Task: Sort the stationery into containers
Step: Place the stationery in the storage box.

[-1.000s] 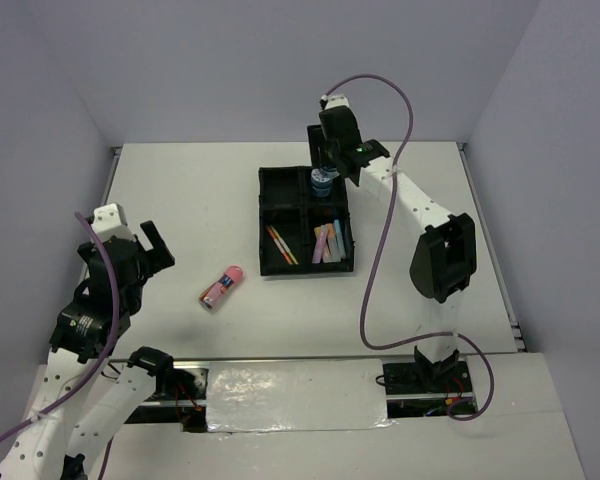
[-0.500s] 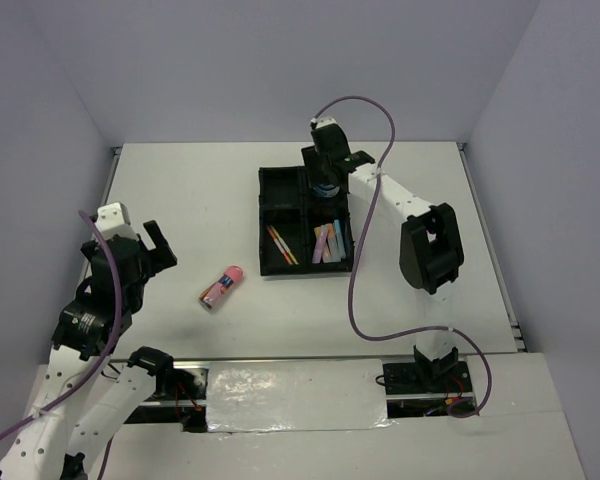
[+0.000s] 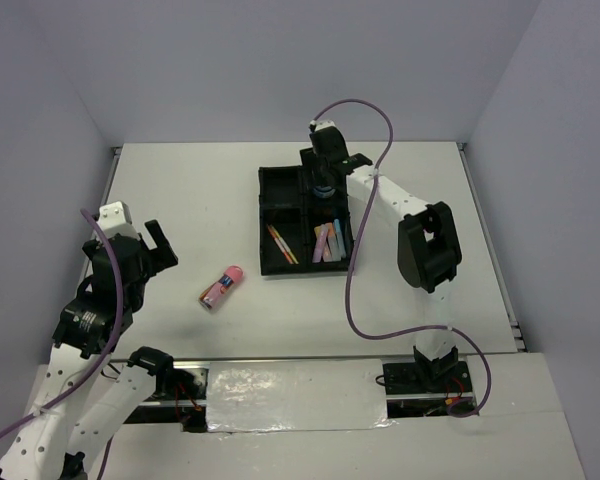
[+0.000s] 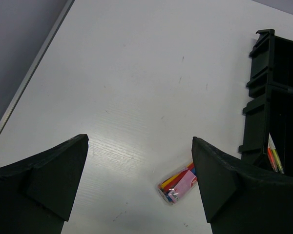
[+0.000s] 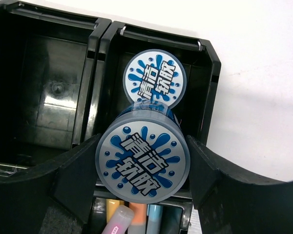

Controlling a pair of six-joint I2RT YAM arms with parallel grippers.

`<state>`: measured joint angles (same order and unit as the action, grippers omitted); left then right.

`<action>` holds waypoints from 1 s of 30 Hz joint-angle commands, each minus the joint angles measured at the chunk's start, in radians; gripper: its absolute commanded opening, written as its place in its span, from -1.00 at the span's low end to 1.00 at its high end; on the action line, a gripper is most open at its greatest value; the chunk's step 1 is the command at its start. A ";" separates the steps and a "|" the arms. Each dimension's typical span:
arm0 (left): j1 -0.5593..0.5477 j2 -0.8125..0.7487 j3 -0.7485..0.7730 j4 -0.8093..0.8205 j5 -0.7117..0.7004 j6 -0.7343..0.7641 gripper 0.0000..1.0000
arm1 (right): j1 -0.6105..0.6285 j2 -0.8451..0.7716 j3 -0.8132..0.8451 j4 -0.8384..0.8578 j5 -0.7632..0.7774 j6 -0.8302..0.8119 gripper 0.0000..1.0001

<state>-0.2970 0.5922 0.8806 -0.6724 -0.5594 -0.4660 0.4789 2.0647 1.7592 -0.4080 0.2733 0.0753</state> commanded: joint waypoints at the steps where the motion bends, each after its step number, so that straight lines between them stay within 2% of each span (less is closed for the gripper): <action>1: 0.002 -0.002 -0.002 0.043 0.003 0.024 0.99 | -0.005 0.022 -0.004 0.012 0.010 0.024 -1.00; 9: 0.002 -0.005 -0.002 0.042 0.003 0.024 0.99 | -0.005 -0.058 -0.076 0.080 0.041 0.040 -1.00; 18: 0.002 -0.012 -0.002 0.040 0.001 0.023 0.99 | -0.005 -0.146 -0.076 0.028 0.081 0.015 -1.00; 25: 0.002 -0.012 -0.002 0.040 0.001 0.024 0.99 | -0.005 -0.078 -0.049 -0.021 0.080 0.024 -1.00; 30: 0.002 -0.011 0.000 0.040 0.000 0.024 0.99 | -0.005 -0.052 -0.061 0.005 0.056 0.046 -1.00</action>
<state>-0.2970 0.5880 0.8806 -0.6724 -0.5591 -0.4660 0.4786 2.0037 1.6791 -0.4156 0.3283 0.1070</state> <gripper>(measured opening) 0.993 0.724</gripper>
